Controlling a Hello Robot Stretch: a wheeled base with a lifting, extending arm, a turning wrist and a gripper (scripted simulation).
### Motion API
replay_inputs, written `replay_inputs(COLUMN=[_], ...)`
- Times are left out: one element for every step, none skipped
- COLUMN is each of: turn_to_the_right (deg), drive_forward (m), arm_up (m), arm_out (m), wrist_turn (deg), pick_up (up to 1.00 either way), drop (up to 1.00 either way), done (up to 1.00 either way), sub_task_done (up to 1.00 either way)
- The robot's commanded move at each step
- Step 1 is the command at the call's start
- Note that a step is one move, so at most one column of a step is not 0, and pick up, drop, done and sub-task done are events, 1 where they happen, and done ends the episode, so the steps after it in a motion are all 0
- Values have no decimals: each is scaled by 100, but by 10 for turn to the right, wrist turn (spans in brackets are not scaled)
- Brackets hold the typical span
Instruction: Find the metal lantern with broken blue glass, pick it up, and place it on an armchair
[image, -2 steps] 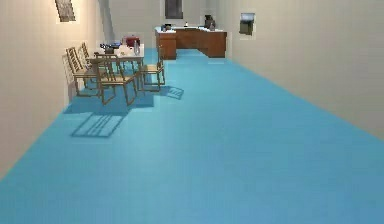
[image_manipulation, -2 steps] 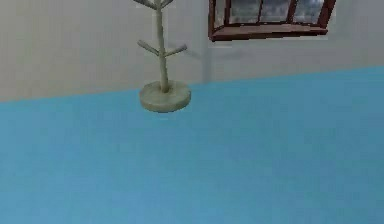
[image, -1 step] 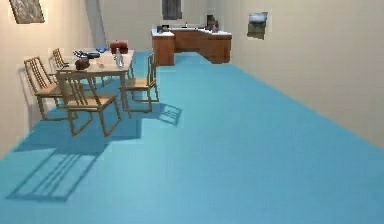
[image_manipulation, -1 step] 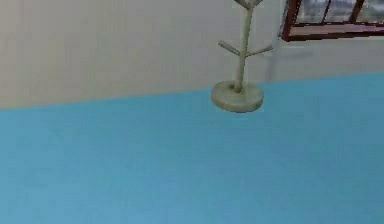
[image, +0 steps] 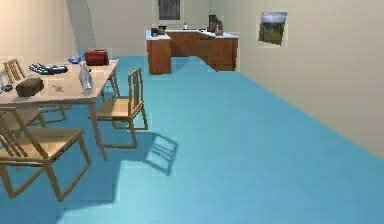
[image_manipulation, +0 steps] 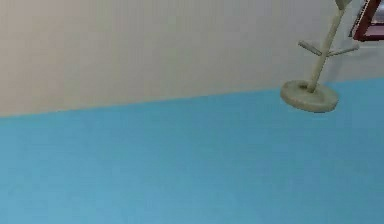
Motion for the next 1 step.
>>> replay_inputs(turn_to_the_right=[0], drive_forward=[100], arm_up=[0], arm_out=[0], wrist_turn=[0], pick_up=[0], drop=[0], done=[0], sub_task_done=[0])
